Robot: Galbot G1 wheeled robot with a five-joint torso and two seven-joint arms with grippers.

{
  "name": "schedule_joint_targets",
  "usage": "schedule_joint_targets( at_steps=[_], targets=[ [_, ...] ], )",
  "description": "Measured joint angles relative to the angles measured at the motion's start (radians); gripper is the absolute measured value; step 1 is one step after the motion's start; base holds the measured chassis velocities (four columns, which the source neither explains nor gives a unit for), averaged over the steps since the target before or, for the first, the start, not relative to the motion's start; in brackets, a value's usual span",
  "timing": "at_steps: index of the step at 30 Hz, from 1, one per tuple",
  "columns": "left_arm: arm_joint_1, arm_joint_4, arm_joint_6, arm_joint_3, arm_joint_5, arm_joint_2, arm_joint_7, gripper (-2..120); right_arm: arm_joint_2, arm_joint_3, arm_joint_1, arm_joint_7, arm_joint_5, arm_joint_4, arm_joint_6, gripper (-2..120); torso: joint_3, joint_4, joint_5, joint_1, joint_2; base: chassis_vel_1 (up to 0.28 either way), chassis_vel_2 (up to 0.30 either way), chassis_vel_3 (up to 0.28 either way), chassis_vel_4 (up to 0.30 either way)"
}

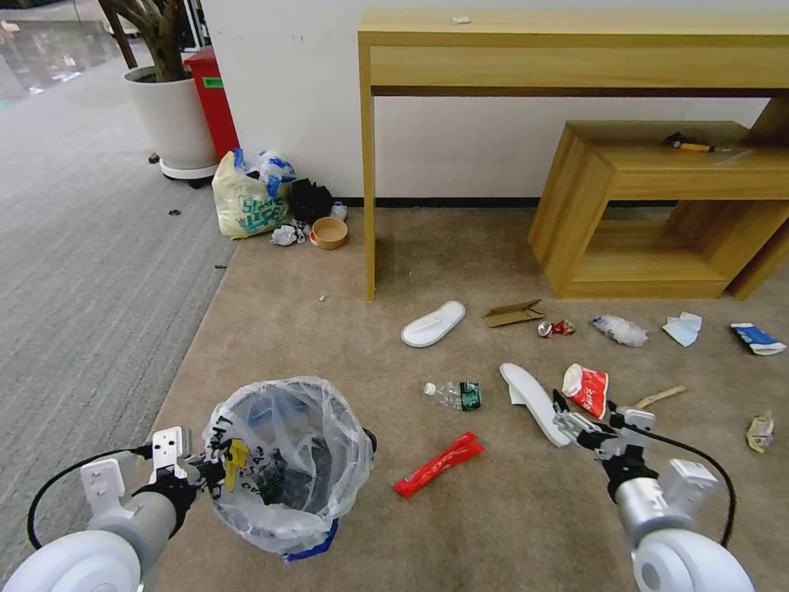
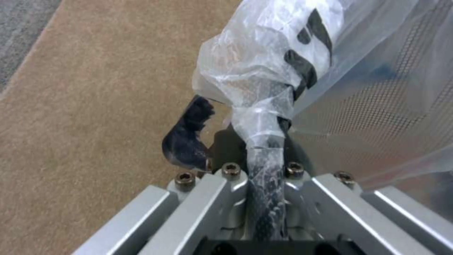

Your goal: Pick up the trash bin and place the garbage on the floor into it.

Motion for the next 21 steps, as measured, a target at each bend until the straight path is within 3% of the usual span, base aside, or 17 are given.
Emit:
schedule_joint_targets(
  at_steps=[9,12,21],
  targets=[
    [0.027,-0.029,0.000,0.001,0.029,-0.019,-0.004,0,-0.023,-0.138,0.121,0.115,0.157,-0.138,-0.076,100,0.000,-0.0002,0.0000,0.000,0.000,0.000,0.000,0.000,0.000],
    [0.045,-0.043,0.000,0.003,0.041,-0.024,-0.006,0,-0.008,-0.213,0.177,0.230,0.255,-0.197,-0.113,100,0.000,-0.0001,0.0002,0.000,0.000,0.000,0.000,0.000,0.000],
    [0.080,-0.059,0.000,0.006,0.079,-0.035,-0.007,0,0.040,-0.296,0.271,0.401,0.427,-0.312,-0.170,100,0.000,-0.0001,0.0000,0.000,0.000,0.000,0.000,0.000,0.000]
  ],
)
